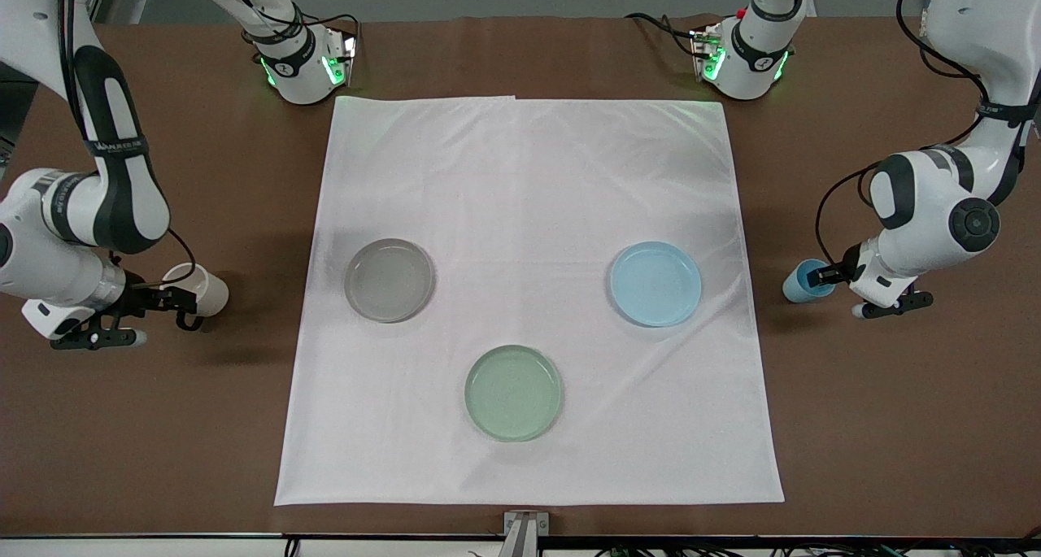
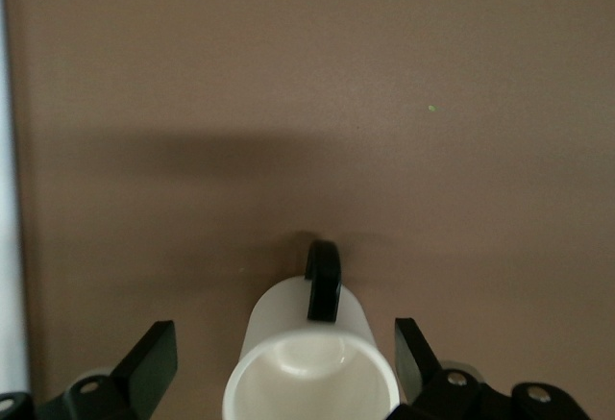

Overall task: Place blue cup in blue plate and white mug in gray plate
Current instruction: 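Lift the blue cup with the left gripper while the right gripper lifts the mug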

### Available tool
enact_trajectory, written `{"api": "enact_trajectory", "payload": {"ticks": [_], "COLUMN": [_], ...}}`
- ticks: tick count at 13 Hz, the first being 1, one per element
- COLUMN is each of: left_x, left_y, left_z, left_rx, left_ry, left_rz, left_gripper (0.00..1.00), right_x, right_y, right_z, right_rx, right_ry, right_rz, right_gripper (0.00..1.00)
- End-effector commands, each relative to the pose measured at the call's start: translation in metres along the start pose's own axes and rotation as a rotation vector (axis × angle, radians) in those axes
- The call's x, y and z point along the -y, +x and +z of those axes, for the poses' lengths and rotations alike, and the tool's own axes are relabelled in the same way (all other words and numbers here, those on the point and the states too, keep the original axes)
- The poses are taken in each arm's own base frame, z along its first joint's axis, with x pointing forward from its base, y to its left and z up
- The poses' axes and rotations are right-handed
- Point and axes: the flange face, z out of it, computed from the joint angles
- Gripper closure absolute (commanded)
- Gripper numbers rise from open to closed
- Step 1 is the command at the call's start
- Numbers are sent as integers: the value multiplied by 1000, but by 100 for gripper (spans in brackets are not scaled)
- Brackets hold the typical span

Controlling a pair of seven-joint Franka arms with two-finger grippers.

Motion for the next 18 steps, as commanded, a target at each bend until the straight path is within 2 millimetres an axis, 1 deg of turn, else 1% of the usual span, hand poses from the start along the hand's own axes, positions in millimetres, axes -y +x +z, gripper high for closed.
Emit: {"api": "enact_trajectory", "payload": {"ticks": [1, 2, 3, 4, 5, 6, 7, 8, 9, 10, 11, 12, 14, 15, 16, 17, 18], "left_x": [-5, -8, -9, -12, -27, -41, -69, -104, -132, -166, -198, -221, -246, -259, -269, -277, -280], "left_y": [3, 4, 6, 6, 9, 7, 8, 2, -3, -15, -28, -38, -46, -49, -50, -54, -52], "left_z": [-8, -8, -7, -12, -28, -43, -60, -71, -77, -77, -68, -60, -45, -34, -27, -21, -17], "left_rx": [-17, -19, -19, -22, -41, -28, 3, 49, 60, 66, 82, 88, 80, 75, 65, 62, 60], "left_ry": [9, 8, 8, 7, -3, -7, -15, -18, -22, -25, -18, -9, -18, -29, -41, -45, -48], "left_rz": [34, 33, 30, 28, 43, 46, 38, 25, -6, -26, -40, -39, -64, -71, -93, -98, -105], "left_gripper": [97, 100, 100, 100, 100, 100, 100, 100, 100, 100, 100, 100, 100, 100, 100, 100, 97], "right_x": [-15, -22, -23, -23, -22, -19, -16, -16, -16, -16, -17, -18, -20, -20, -20, -21, -22], "right_y": [0, 0, 2, 2, 1, 2, 4, 3, 2, 2, 2, 3, 3, 3, 4, 6, 7], "right_z": [34, 46, 57, 64, 69, 71, 72, 75, 78, 79, 79, 77, 77, 76, 76, 72, 72], "right_rx": [-9, -15, -17, -10, -3, -4, -10, -8, -2, -2, -3, -7, -7, -9, -10, -17, -20], "right_ry": [-2, -3, -6, -4, -2, 6, 31, 43, 44, 44, 44, 43, 42, 42, 41, 39, 38], "right_rz": [-1, -10, -25, -26, -25, -21, 1, 11, 11, 9, -9, -20, -19, -19, -19, -19, -16], "right_gripper": [0, 0, 0, 0, 0, 0, 0, 3, 6, 13, 22, 30, 44, 51, 58, 65, 72]}}
